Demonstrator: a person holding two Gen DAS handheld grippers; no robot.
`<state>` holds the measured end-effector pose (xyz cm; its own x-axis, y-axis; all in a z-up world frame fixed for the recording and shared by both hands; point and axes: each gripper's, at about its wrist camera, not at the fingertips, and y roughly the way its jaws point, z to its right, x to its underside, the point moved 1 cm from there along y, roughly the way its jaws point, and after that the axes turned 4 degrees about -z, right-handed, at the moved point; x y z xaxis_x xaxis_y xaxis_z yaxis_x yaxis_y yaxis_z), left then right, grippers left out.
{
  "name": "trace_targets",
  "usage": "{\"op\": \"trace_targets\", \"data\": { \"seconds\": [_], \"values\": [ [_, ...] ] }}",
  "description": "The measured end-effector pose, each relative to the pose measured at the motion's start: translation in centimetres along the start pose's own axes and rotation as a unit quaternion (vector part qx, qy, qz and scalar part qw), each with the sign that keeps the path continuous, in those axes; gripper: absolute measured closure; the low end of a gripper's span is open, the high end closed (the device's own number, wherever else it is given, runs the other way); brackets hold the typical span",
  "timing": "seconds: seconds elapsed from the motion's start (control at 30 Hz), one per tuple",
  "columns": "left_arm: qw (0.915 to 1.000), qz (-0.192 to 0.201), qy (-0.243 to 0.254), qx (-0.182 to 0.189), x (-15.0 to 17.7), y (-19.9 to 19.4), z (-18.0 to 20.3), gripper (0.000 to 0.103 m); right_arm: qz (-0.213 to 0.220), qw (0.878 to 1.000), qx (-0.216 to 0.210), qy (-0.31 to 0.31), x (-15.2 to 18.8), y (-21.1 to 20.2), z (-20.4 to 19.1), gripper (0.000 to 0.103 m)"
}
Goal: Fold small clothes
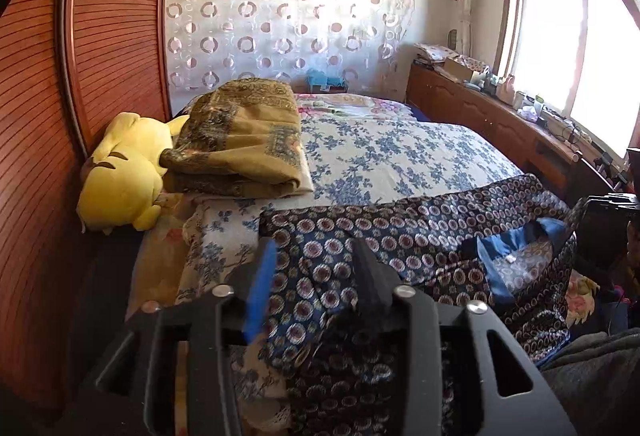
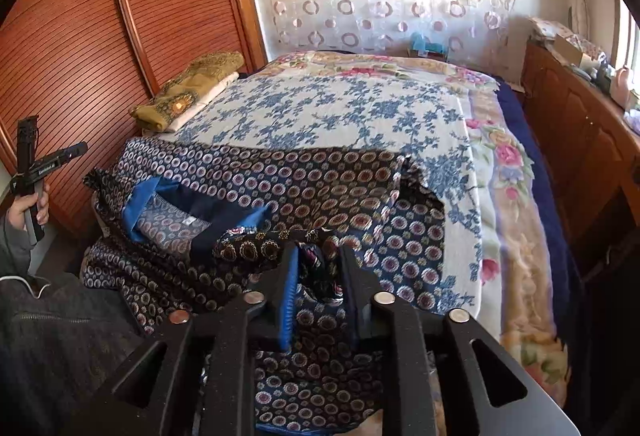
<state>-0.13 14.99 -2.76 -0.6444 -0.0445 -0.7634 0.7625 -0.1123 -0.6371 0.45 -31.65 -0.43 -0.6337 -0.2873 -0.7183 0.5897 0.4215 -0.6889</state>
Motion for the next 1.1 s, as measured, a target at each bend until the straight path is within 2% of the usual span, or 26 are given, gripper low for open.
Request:
{"op": "trace_targets", "data": {
  "seconds": [0.03, 0.07, 0.1, 0.17, 0.27, 0.33, 0.4, 0.63, 0.93, 1.1],
  "values": [
    [1.0, -0.005, -0.002, 0.005, -0.2, 0.6, 0.0, 0.052, 0.002, 1.0, 0.002, 0.002, 0.0, 0.0, 0.2, 0.08],
    [0.9999, -0.008, -0.001, 0.009, -0.3, 1.1, 0.0, 0.039, 0.004, 1.0, 0.004, 0.002, 0.0, -0.1, 0.2, 0.08],
    [0.9999, -0.01, 0.0, 0.01, -0.5, 1.5, 0.1, 0.03, 0.006, 1.0, 0.007, 0.002, 0.0, -0.2, 0.2, 0.077],
    [0.9998, -0.019, 0.008, 0.007, -0.8, 2.7, 0.3, 0.026, 0.009, 1.0, 0.014, 0.003, 0.0, -0.4, 0.3, 0.069],
    [0.9994, -0.031, 0.013, 0.002, -1.1, 4.6, 0.2, 0.026, 0.013, 1.0, 0.022, 0.005, 0.1, -0.7, 0.3, 0.062],
    [0.9991, -0.042, 0.008, -0.004, -1.3, 5.9, -0.1, 0.026, 0.017, 0.999, 0.034, 0.006, 0.0, -0.8, 0.4, 0.054],
    [0.9986, -0.052, 0.0, -0.009, -1.4, 7.0, -0.5, 0.026, 0.021, 0.999, 0.04, 0.011, -0.2, -0.4, 0.8, 0.053],
    [0.9975, -0.065, -0.016, -0.023, -2.1, 8.7, -1.1, 0.026, 0.028, 0.997, 0.064, 0.03, -2.2, 3.8, 2.4, 0.041],
    [0.9969, -0.073, -0.014, -0.026, -1.3, 9.0, -1.2, 0.026, -0.012, 0.996, 0.059, 0.072, -4.7, 11.4, 5.7, 0.039],
    [0.9965, -0.075, -0.022, -0.029, -1.0, 9.1, -1.6, 0.026, -0.039, 0.994, 0.074, 0.074, -5.7, 14.6, 6.3, 0.039]
  ]
}}
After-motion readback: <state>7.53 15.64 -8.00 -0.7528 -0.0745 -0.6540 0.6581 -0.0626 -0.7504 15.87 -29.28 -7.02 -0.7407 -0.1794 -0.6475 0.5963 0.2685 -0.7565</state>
